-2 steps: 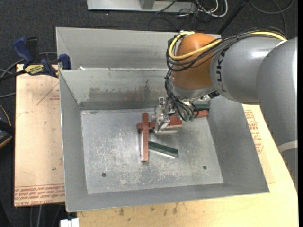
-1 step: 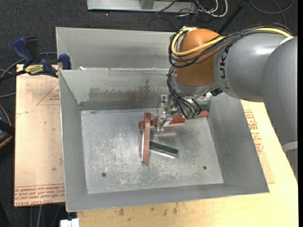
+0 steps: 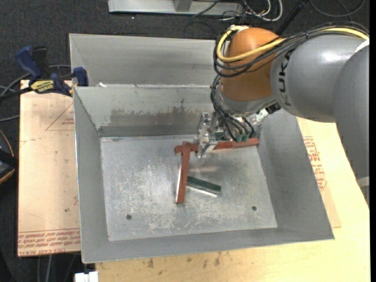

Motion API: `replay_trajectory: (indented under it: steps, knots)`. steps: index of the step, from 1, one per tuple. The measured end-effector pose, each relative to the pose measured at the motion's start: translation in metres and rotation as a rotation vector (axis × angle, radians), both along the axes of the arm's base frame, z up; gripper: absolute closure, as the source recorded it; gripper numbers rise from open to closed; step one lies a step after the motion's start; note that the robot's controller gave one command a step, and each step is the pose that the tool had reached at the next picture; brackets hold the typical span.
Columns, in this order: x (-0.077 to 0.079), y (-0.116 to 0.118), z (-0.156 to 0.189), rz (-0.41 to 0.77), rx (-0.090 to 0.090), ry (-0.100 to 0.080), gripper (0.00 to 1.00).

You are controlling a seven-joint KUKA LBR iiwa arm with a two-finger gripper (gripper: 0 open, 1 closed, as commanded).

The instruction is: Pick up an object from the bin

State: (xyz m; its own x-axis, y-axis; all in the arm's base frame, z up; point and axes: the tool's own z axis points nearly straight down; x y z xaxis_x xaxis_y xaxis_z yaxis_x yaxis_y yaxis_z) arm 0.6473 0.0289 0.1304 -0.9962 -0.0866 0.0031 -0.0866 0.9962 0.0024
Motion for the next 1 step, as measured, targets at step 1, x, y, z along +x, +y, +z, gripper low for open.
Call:
replay_trajectory:
  steps: [1]
  knots:
    - [0.0014, -0.0001, 0.0189, -0.001, 0.000, -0.007, 1.00]
